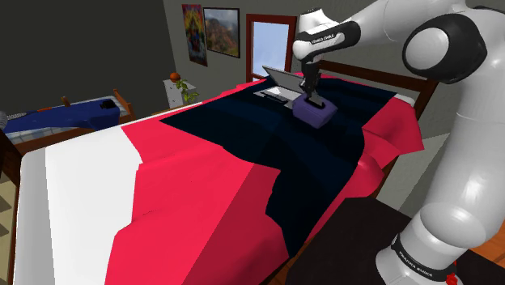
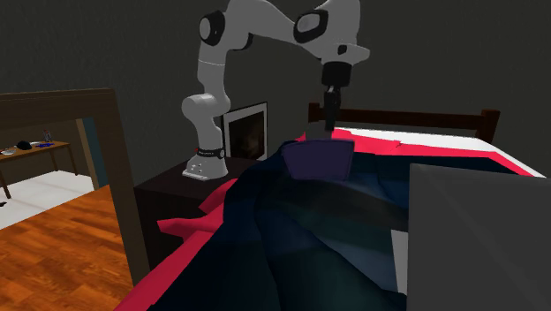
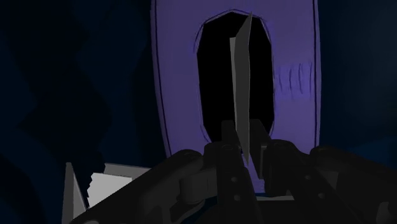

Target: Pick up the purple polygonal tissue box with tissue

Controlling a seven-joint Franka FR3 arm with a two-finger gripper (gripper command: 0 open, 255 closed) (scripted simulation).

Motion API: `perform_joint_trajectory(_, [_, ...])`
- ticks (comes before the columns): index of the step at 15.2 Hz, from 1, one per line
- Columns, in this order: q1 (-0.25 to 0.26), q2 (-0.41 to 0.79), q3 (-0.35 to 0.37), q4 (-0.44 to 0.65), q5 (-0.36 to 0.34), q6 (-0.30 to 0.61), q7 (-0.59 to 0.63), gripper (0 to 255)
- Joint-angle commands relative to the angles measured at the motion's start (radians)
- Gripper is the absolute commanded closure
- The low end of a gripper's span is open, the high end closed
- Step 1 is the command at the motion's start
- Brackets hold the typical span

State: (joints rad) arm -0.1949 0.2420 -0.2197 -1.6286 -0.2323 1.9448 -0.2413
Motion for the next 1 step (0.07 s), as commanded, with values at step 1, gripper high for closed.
perform_joint_trajectory(1, [0.000, -0.002, 0.000, 0.009, 0.000, -0.009, -0.002, 255])
